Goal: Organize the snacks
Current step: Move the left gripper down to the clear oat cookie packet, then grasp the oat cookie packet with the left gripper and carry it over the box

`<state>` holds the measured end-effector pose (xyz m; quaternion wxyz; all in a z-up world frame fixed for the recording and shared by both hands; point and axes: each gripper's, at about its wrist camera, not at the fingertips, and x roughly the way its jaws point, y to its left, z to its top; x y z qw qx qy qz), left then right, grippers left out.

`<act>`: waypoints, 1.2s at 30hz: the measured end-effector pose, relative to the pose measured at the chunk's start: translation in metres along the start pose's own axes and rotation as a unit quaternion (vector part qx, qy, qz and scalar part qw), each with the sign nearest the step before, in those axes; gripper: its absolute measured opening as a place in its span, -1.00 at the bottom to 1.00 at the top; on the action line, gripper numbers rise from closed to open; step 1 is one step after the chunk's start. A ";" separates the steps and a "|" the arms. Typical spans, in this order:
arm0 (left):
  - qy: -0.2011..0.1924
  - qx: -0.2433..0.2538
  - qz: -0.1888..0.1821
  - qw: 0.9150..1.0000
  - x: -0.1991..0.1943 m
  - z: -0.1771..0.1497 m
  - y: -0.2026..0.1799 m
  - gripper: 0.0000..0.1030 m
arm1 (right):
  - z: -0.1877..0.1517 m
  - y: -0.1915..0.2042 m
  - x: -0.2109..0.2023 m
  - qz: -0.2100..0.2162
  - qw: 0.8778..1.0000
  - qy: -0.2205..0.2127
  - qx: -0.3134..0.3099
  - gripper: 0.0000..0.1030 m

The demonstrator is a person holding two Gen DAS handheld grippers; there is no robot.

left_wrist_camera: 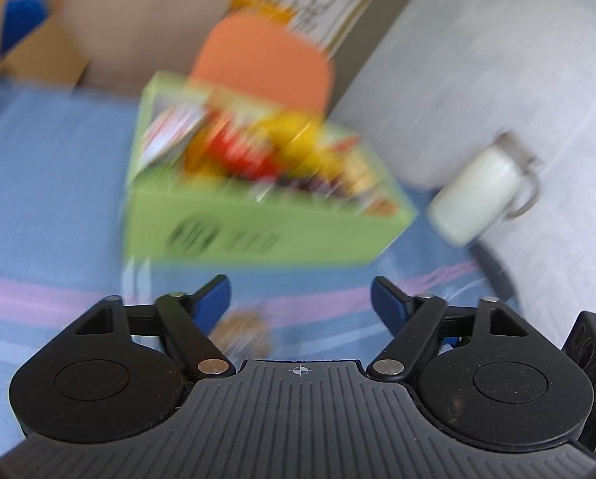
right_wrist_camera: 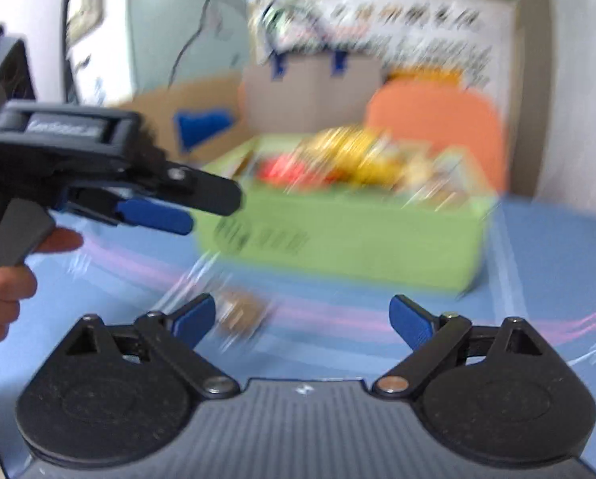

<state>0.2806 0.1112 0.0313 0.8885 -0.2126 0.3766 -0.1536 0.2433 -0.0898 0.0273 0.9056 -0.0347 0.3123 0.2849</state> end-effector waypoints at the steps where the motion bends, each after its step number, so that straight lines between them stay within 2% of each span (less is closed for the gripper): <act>1: 0.010 -0.014 0.002 1.000 0.003 -0.004 0.011 0.06 | -0.001 0.009 0.010 0.002 1.000 0.011 -0.014 0.80; 6: 0.033 -0.055 0.010 0.998 0.021 -0.003 0.041 0.05 | 0.011 0.023 0.050 0.020 0.998 0.039 -0.033 0.80; 11: 0.049 -0.058 0.002 0.997 0.043 0.007 0.048 0.03 | 0.023 0.030 0.072 0.050 0.994 0.020 -0.095 0.80; 14: 0.056 -0.053 -0.005 0.997 0.051 0.010 0.048 0.03 | 0.027 0.041 0.087 0.066 0.987 0.062 -0.129 0.80; 19: 0.059 -0.040 -0.023 0.997 0.047 0.002 0.043 0.04 | 0.013 0.053 0.062 0.093 0.987 0.070 -0.114 0.80; 25: 0.075 -0.030 -0.055 0.995 0.031 -0.032 0.028 0.07 | -0.024 0.071 0.023 0.064 0.992 0.052 -0.092 0.81; 30: 0.085 -0.001 -0.080 0.993 0.011 -0.062 0.009 0.07 | -0.049 0.085 -0.010 0.040 0.996 0.042 -0.068 0.81; 32: 0.074 0.007 -0.073 0.995 0.005 -0.064 0.005 0.07 | -0.052 0.084 -0.018 0.036 0.997 0.038 -0.052 0.80; 34: 0.051 0.003 -0.049 0.998 -0.007 -0.064 0.005 0.08 | -0.053 0.078 -0.028 0.022 0.999 0.024 -0.032 0.80; 36: 0.027 -0.008 -0.035 0.999 -0.019 -0.066 0.008 0.18 | -0.052 0.071 -0.031 0.014 1.000 0.017 -0.020 0.80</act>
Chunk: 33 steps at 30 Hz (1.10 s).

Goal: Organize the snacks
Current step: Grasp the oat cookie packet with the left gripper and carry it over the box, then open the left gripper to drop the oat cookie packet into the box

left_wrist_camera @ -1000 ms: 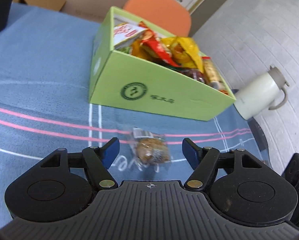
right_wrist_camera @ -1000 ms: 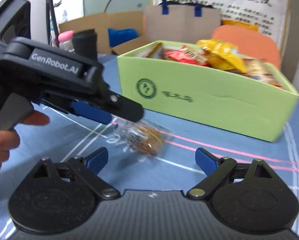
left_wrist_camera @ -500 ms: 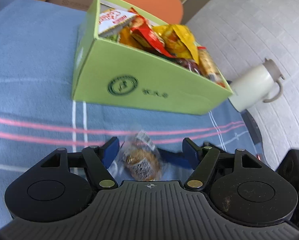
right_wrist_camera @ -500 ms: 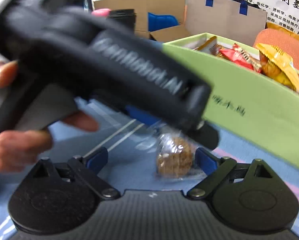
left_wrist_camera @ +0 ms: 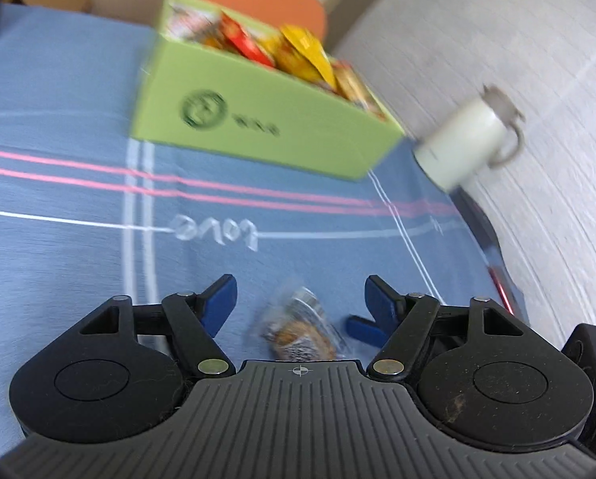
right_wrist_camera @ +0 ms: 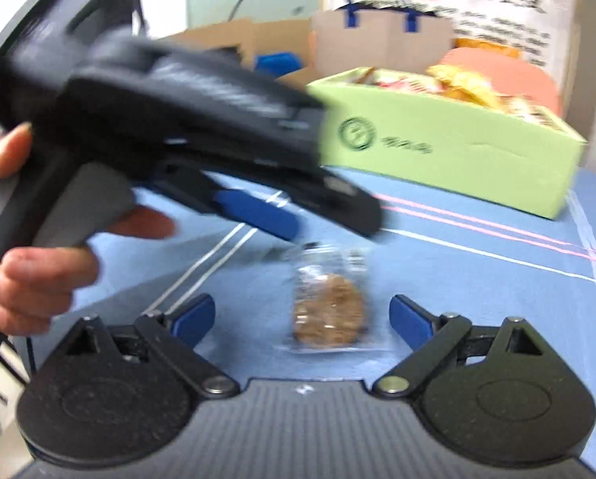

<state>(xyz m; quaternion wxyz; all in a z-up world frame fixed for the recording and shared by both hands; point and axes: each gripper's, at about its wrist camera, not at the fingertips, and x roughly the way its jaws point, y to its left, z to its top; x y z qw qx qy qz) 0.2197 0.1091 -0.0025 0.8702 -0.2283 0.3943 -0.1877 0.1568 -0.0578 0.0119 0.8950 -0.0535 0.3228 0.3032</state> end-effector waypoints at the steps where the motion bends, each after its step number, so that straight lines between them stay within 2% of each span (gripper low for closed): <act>1: -0.003 -0.005 0.003 1.000 -0.003 -0.002 0.000 0.19 | -0.001 -0.001 -0.001 0.000 1.000 0.000 0.004 0.80; 3: 0.009 -0.008 0.006 1.000 -0.003 -0.008 -0.002 0.14 | 0.002 -0.001 0.004 0.000 1.000 0.003 0.003 0.80; 5: 0.027 0.001 0.009 1.000 0.004 -0.012 -0.007 0.01 | 0.003 0.004 0.009 0.001 1.000 0.005 -0.006 0.80; 6: 0.035 0.003 0.010 0.999 0.007 -0.014 -0.009 -0.13 | 0.002 0.006 0.010 0.001 1.000 0.007 -0.014 0.75; 7: 0.041 0.005 0.012 0.999 0.010 -0.017 -0.009 -0.21 | -0.001 0.007 0.010 -0.001 1.000 0.012 -0.025 0.64; 9: 0.041 0.012 0.018 0.999 0.013 -0.022 -0.009 -0.44 | -0.004 0.004 0.006 -0.001 0.999 0.003 -0.031 0.19; 10: 0.037 0.018 0.026 0.999 0.013 -0.024 -0.010 -0.54 | -0.003 0.001 0.005 -0.001 1.000 0.005 -0.025 0.09; 11: 0.037 0.019 0.027 0.999 0.012 -0.025 -0.010 -0.54 | -0.001 -0.005 0.005 -0.003 1.000 0.004 -0.022 -0.07; 12: 0.040 0.008 0.021 0.999 0.012 -0.025 -0.009 -0.58 | 0.000 -0.010 0.004 -0.001 1.000 0.000 -0.016 -0.10; 15: 0.036 -0.016 0.001 0.999 0.011 -0.017 -0.009 -0.62 | 0.008 -0.016 -0.004 -0.005 1.000 -0.018 -0.020 -0.12; 18: 0.019 -0.032 -0.026 0.999 0.009 0.004 -0.011 -0.67 | 0.029 -0.023 0.000 -0.011 0.999 -0.038 -0.032 -0.12; 21: -0.001 -0.033 -0.024 0.999 0.008 0.034 -0.014 -0.70 | 0.058 -0.033 0.010 -0.014 0.997 -0.058 -0.041 -0.12; 25: -0.047 -0.014 -0.017 0.999 0.005 0.086 -0.022 -0.69 | 0.106 -0.047 0.024 -0.022 0.993 -0.100 -0.062 -0.12; 28: -0.076 -0.003 -0.002 0.997 0.008 0.130 -0.025 -0.69 | 0.146 -0.067 0.046 -0.008 0.991 -0.119 -0.058 -0.11; 30: -0.082 0.003 0.016 0.996 0.019 0.155 -0.022 -0.69 | 0.167 -0.081 0.068 0.002 0.992 -0.115 -0.051 -0.09; 33: -0.066 -0.004 0.045 0.997 0.048 0.179 -0.006 -0.69 | 0.180 -0.098 0.107 0.019 0.996 -0.087 -0.030 -0.07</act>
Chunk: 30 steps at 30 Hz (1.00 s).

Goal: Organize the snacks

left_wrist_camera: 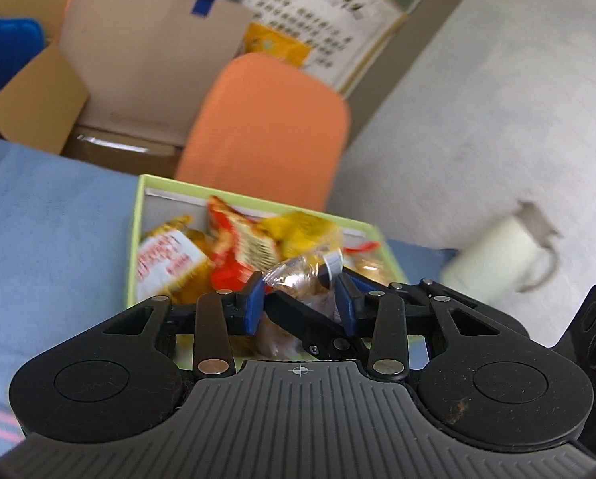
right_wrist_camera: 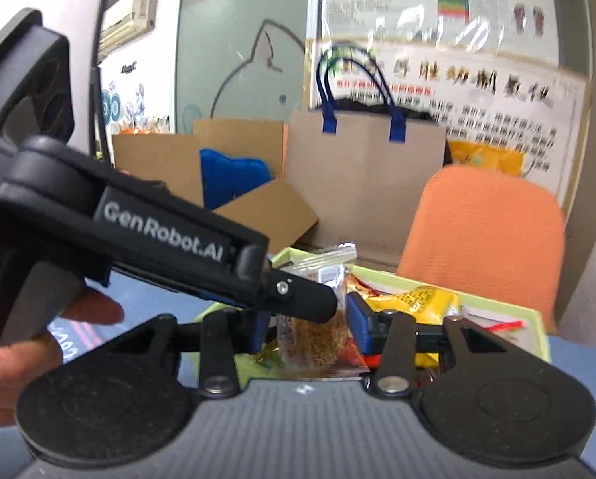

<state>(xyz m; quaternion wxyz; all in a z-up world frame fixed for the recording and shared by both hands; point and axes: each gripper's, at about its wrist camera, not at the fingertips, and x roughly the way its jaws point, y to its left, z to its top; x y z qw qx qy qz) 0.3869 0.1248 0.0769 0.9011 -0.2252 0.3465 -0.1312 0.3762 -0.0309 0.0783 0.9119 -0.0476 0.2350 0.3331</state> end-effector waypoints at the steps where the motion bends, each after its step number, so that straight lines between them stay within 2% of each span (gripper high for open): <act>1: 0.010 -0.002 0.010 1.000 0.012 0.002 0.006 -0.69 | -0.004 -0.006 0.013 0.005 1.000 0.012 0.010 -0.06; 3: 0.030 -0.007 0.028 0.999 0.034 0.001 0.018 -0.67 | -0.012 -0.013 0.034 0.016 0.999 0.034 0.027 -0.04; 4: 0.031 0.003 0.035 0.999 0.040 -0.002 0.020 -0.67 | -0.017 -0.016 0.037 0.015 0.999 0.030 0.035 -0.05; 5: 0.023 0.020 0.038 0.999 0.040 -0.006 0.018 -0.67 | -0.019 -0.019 0.037 0.016 0.999 0.027 0.042 0.03; 8: 0.004 0.030 0.013 0.999 0.034 -0.010 0.013 -0.20 | -0.021 -0.022 0.027 0.009 0.999 0.019 0.045 0.39; 9: -0.007 0.032 0.012 0.999 0.029 -0.009 0.010 0.01 | -0.020 -0.020 0.019 0.008 0.999 0.012 0.042 0.47; 10: -0.024 0.038 0.013 0.999 0.021 -0.008 0.006 0.13 | -0.018 -0.018 0.009 0.008 0.999 0.001 0.038 0.49; 11: -0.041 0.045 0.014 0.998 0.012 -0.008 0.002 0.18 | -0.017 -0.016 -0.002 0.007 0.999 -0.011 0.034 0.59; 12: -0.056 0.051 0.015 0.997 0.001 -0.009 -0.002 0.25 | -0.017 -0.012 -0.016 -0.002 0.999 -0.025 0.029 0.82; 13: -0.068 0.056 0.017 0.996 -0.010 -0.010 -0.006 0.31 | -0.018 -0.009 -0.031 -0.009 0.999 -0.043 0.022 0.92; 17: -0.108 0.071 0.025 0.991 -0.054 -0.026 -0.023 0.48 | -0.031 0.002 -0.085 -0.041 0.996 -0.069 0.025 0.99; 22: -0.130 0.087 0.060 0.986 -0.098 -0.082 -0.042 0.62 | -0.075 0.017 -0.130 -0.098 0.993 -0.041 0.055 0.99; 26: -0.106 0.080 0.086 0.987 -0.111 -0.137 -0.050 0.66 | -0.117 0.027 -0.156 -0.127 0.986 0.002 0.109 0.99; 30: -0.065 0.078 0.115 0.988 -0.113 -0.190 -0.059 0.66 | -0.152 0.040 -0.182 -0.165 0.974 0.018 0.151 0.99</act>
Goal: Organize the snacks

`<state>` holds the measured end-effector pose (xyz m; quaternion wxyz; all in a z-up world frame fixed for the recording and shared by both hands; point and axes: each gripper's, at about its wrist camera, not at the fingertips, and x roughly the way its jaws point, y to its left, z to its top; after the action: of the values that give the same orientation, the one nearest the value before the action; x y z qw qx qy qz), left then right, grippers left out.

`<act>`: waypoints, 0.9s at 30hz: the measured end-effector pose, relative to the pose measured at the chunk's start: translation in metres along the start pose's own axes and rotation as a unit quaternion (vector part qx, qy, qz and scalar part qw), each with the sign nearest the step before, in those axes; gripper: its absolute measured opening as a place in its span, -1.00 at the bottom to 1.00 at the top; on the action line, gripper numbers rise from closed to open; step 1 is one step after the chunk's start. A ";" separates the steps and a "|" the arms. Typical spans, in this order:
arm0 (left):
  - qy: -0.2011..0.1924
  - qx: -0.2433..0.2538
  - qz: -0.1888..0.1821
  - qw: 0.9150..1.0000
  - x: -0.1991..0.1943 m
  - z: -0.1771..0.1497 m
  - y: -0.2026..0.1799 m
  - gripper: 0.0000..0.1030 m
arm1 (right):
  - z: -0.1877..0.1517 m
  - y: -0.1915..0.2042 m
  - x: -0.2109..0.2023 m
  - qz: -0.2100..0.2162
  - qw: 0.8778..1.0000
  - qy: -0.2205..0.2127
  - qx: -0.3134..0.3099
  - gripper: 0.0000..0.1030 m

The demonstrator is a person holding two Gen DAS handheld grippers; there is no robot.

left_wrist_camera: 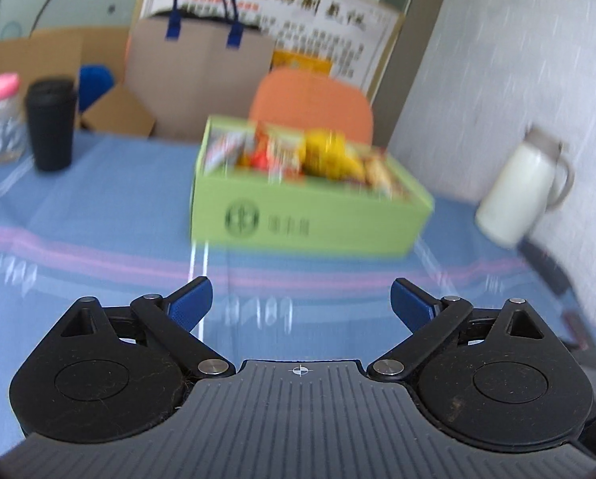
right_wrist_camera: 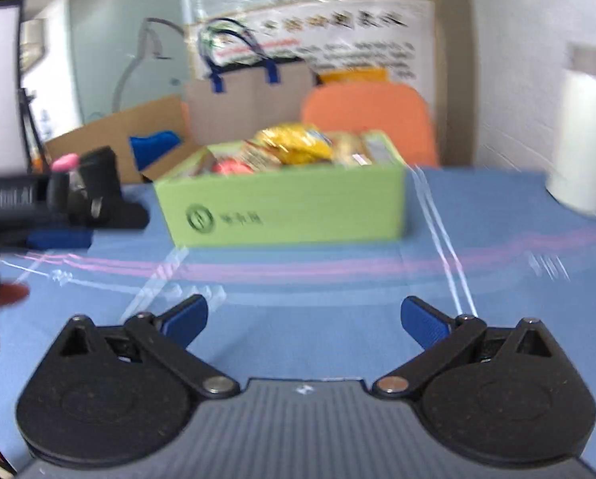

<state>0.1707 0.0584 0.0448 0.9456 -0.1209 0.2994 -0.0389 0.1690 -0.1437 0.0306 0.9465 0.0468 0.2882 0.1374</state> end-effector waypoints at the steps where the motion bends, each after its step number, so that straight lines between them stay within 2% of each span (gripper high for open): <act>1: 0.008 0.007 0.007 1.000 -0.003 -0.011 -0.005 0.66 | -0.008 -0.002 -0.009 -0.009 1.000 -0.002 0.010 0.99; 4: 0.014 0.021 0.017 1.000 -0.012 -0.037 -0.017 0.66 | -0.029 -0.010 -0.036 -0.030 0.998 -0.025 0.044 0.99; 8: 0.010 0.012 0.000 1.000 -0.032 -0.057 -0.027 0.67 | -0.048 -0.007 -0.066 -0.056 0.996 -0.036 0.059 0.99; 14: -0.019 0.040 0.002 0.999 -0.072 -0.079 -0.045 0.74 | -0.067 -0.005 -0.109 -0.111 0.989 -0.051 0.086 0.99; 24: -0.030 0.059 -0.008 0.998 -0.118 -0.108 -0.062 0.73 | -0.115 0.012 -0.169 -0.130 0.986 -0.064 0.081 0.99; 27: -0.024 0.058 -0.011 0.998 -0.127 -0.115 -0.063 0.70 | -0.116 0.009 -0.182 -0.135 0.984 -0.079 0.085 0.99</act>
<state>0.0008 -0.0076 0.0404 0.9574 -0.0700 0.2730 -0.0633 -0.0427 -0.1864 0.0327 0.9687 0.0984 0.2271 -0.0204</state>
